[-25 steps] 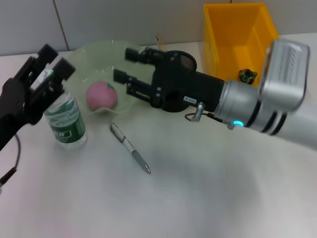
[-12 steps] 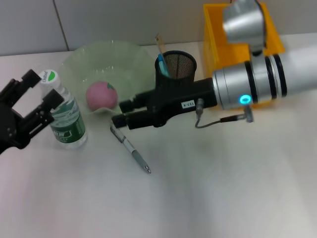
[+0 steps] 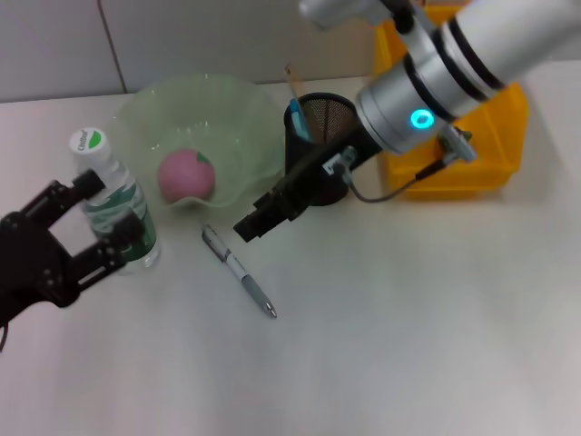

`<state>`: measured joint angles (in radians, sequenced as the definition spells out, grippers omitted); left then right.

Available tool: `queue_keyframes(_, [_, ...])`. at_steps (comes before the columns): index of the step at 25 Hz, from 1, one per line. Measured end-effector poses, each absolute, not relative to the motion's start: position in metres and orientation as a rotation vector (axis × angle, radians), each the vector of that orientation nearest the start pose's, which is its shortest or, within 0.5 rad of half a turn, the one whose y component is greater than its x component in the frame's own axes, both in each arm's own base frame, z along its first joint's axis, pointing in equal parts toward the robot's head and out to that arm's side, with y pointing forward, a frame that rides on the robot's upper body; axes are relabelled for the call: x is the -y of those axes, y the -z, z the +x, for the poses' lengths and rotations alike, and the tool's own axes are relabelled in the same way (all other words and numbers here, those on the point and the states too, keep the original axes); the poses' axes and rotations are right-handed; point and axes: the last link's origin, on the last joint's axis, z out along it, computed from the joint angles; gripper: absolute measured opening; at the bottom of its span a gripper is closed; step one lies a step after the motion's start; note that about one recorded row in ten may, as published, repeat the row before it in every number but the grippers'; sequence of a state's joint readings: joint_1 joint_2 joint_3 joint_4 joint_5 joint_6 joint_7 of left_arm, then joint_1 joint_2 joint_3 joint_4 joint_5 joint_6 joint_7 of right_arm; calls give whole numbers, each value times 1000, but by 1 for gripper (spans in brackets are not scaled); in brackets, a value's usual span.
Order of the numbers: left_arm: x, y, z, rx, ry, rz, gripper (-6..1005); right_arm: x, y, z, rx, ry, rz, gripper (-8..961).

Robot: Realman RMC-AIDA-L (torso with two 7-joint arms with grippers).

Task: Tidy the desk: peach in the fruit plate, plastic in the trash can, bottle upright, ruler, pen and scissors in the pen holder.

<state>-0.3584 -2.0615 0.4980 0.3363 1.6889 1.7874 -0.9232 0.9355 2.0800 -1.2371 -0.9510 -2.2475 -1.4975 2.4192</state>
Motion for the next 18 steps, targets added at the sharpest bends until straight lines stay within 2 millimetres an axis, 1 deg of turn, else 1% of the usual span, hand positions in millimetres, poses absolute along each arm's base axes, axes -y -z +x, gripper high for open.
queue_keyframes(4, [-261, -6, -297, 442, 1138, -2374, 815, -396, 42, 79, -958, 257, -2880, 505])
queue_keyframes(7, [-260, -3, -300, 437, 1093, -2389, 814, -398, 47, 72, -1006, 333, -2853, 505])
queue_keyframes(9, [-259, -1, -302, 425, 1081, -2389, 814, -398, 52, 68, -1036, 382, -2842, 505])
queue_keyframes(10, [-259, -1, -302, 425, 1081, -2389, 814, -396, 58, 66, -1055, 441, -2835, 505])
queue_keyframes(11, [-258, -1, -302, 419, 1077, -2388, 814, -396, 58, 66, -1055, 441, -2835, 505])
queue_keyframes(14, [-255, 1, -303, 407, 1068, -2384, 814, -398, 70, 69, -1077, 527, -2790, 505])
queue_keyframes(15, [-255, 1, -303, 407, 1068, -2385, 814, -398, 70, 69, -1077, 527, -2790, 505])
queue_keyframes(18, [-253, 3, -303, 410, 1066, -2395, 814, -400, 80, 74, -1071, 574, -2738, 506])
